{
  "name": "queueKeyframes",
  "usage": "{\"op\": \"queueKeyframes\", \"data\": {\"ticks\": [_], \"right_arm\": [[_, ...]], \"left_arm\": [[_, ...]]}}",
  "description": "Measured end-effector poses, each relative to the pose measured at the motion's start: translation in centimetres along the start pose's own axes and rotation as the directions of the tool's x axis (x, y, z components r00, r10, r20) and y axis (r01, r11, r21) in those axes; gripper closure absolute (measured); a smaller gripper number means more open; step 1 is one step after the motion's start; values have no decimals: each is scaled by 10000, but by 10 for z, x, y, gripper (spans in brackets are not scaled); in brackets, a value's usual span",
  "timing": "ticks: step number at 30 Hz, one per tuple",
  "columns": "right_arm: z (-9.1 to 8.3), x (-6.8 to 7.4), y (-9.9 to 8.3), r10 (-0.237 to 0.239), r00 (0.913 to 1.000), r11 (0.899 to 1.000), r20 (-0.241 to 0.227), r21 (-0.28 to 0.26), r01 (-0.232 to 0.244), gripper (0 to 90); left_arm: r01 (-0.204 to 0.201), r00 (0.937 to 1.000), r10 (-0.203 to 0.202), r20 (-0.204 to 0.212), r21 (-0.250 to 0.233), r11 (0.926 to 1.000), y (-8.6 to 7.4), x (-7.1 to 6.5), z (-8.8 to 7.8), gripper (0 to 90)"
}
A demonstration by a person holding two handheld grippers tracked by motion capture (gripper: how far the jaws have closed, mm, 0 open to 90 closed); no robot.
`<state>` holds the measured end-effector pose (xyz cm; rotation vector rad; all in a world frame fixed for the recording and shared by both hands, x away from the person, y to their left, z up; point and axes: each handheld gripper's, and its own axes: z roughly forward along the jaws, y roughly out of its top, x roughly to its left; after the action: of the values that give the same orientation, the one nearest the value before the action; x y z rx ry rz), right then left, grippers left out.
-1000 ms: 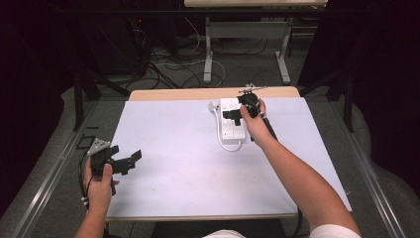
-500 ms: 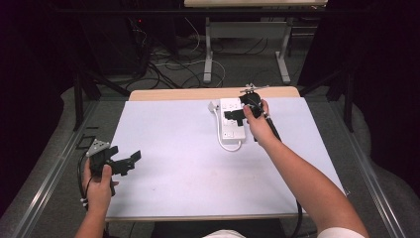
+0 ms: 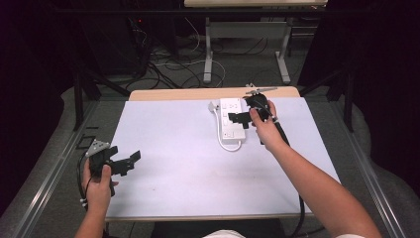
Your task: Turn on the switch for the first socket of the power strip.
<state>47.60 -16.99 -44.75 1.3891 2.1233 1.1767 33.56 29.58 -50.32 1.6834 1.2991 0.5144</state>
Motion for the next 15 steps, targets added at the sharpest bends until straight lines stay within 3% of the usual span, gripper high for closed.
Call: {"op": "queueKeyframes", "data": {"ticks": [5,15], "right_arm": [[-17,-6,-10,-472,9988,9989,97,-20,473,0],[-48,-9,-30,-872,9961,9962,-90,-29,872,0]], "left_arm": [[-2,10000,2,-26,8,10000,0,0,0,34],[-67,10000,67,-27,-13,10000,0,-2,1,34]]}}
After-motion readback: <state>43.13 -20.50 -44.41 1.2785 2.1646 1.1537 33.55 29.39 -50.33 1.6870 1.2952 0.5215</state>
